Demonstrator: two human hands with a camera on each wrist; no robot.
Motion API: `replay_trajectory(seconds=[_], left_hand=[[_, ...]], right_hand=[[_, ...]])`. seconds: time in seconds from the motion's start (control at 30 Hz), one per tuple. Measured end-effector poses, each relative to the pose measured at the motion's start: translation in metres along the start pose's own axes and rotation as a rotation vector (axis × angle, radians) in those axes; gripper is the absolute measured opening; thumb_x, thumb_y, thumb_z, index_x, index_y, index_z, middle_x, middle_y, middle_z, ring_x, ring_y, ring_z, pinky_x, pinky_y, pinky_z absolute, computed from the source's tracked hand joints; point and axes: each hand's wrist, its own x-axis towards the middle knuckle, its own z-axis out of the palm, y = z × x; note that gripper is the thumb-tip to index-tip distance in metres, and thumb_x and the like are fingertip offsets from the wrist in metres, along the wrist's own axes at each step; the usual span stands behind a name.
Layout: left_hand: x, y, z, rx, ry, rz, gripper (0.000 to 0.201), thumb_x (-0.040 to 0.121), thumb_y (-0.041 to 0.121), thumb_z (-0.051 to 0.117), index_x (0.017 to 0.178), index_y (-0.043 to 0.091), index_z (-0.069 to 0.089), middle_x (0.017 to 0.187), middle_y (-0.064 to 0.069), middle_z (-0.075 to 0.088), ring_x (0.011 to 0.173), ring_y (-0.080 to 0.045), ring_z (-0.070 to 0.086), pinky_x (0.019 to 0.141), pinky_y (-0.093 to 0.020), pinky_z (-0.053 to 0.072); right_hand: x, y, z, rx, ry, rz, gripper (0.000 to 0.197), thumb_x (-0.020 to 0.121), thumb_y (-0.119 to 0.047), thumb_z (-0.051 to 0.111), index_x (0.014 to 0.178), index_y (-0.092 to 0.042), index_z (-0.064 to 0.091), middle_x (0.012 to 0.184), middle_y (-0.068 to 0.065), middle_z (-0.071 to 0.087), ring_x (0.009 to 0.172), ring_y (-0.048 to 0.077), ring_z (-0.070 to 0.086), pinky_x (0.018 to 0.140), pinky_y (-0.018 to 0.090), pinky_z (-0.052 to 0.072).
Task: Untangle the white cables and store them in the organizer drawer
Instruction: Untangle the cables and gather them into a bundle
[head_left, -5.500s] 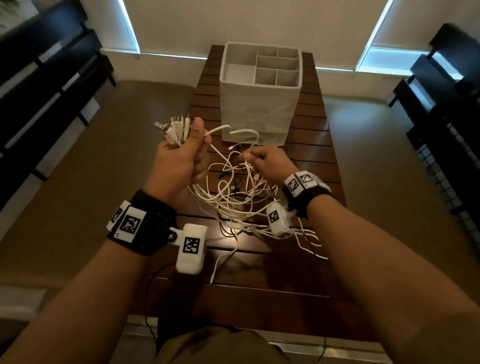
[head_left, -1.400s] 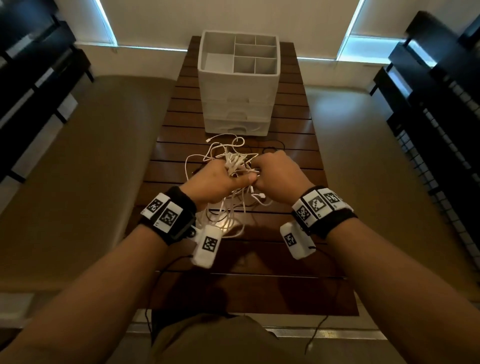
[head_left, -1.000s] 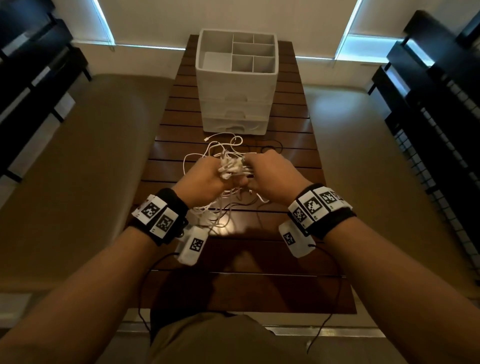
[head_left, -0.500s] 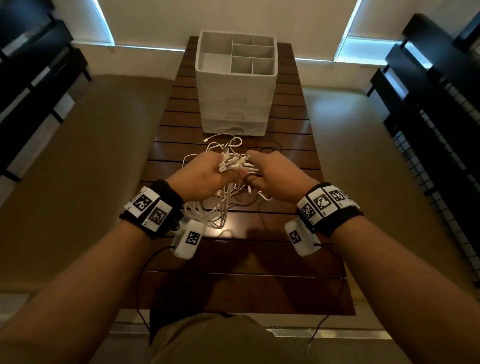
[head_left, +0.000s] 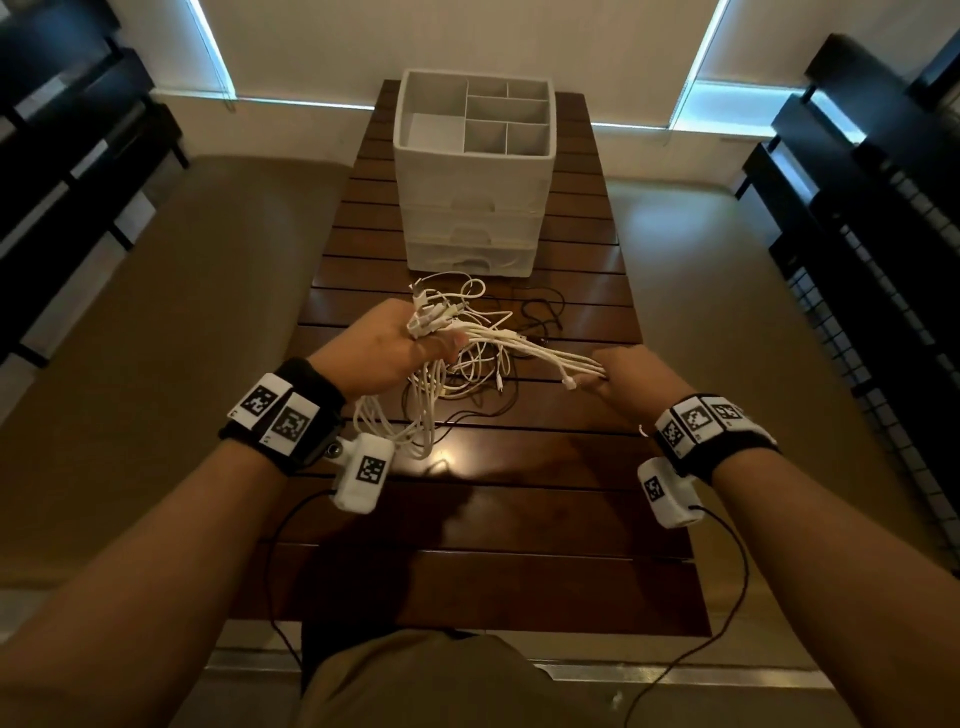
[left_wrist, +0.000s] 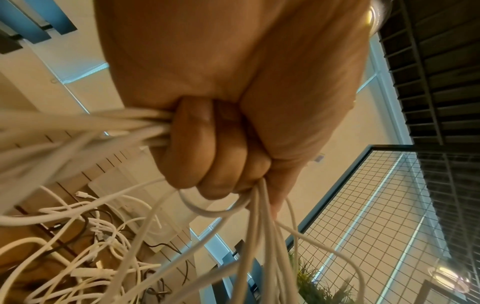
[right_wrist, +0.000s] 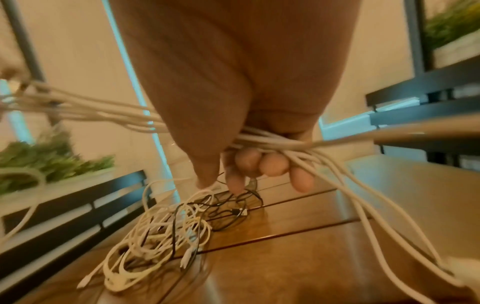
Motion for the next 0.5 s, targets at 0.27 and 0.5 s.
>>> replay_trajectory(seconds=[0.27,0.5], left_hand=[[-0.001,0.001,0.003,-0.017,-0.009,-0.021,0.036,0.105,0.031,0.061,0.071,0.024,0.07,0.065,0.025,0.064,0.063,0.006,0.059,0.061,-0.007,0.038],[0.002,-0.015,0.007,-0.072,0.01,-0.119,0.031,0.102,0.035,0.065,0.08,0.016,0.076,0.078,0.004,0.073,0.069,-0.005,0.065,0.067,-0.019,0.046]], right_hand=[[-0.009,0.005,-0.002,0.055,-0.117,0.149,0.043,0.092,-0.062,0.066,0.089,-0.019,0.061,0.084,0.002,0.065,0.075,0.022,0.062,0.058,0.029,0.045],[-0.025,-0.052,-0.058,0.177,0.005,-0.213,0.122,0.071,-0.059,0.085,0.164,-0.026,0.014,0.161,0.007,0.034,0.146,0.027,0.035,0.119,0.056,0.036]])
